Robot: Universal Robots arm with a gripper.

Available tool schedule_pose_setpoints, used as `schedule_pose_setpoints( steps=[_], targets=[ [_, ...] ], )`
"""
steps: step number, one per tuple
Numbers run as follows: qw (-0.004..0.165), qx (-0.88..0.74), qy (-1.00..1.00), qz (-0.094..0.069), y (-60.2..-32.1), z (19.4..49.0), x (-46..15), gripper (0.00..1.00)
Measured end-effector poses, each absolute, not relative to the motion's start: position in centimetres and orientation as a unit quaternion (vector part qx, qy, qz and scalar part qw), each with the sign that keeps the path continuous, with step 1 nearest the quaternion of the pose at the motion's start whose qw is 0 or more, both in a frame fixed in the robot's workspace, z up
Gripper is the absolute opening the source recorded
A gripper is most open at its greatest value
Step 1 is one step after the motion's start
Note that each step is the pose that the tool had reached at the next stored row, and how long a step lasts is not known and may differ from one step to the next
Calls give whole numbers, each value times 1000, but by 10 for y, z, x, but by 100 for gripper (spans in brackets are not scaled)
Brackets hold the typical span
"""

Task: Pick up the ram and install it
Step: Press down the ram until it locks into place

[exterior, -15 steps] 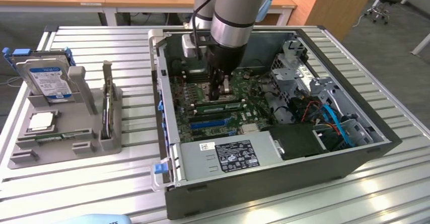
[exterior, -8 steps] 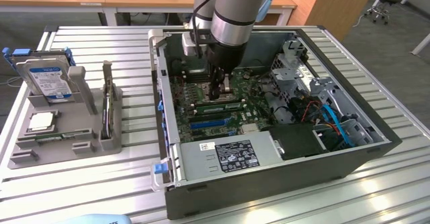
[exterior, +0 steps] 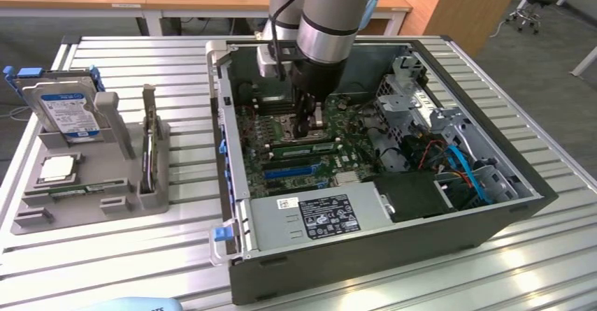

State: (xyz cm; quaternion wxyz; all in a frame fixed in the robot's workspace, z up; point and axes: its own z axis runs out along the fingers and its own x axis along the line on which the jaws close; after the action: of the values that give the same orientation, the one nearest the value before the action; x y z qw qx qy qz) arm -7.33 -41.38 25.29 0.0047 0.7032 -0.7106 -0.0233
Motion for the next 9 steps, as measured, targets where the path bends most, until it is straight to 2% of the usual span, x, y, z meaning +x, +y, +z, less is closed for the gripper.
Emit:
schedule_pose_setpoints(
  steps=[9],
  targets=[
    [5, 703, -711, -23, -414, 253, -54, 10]
  ],
)
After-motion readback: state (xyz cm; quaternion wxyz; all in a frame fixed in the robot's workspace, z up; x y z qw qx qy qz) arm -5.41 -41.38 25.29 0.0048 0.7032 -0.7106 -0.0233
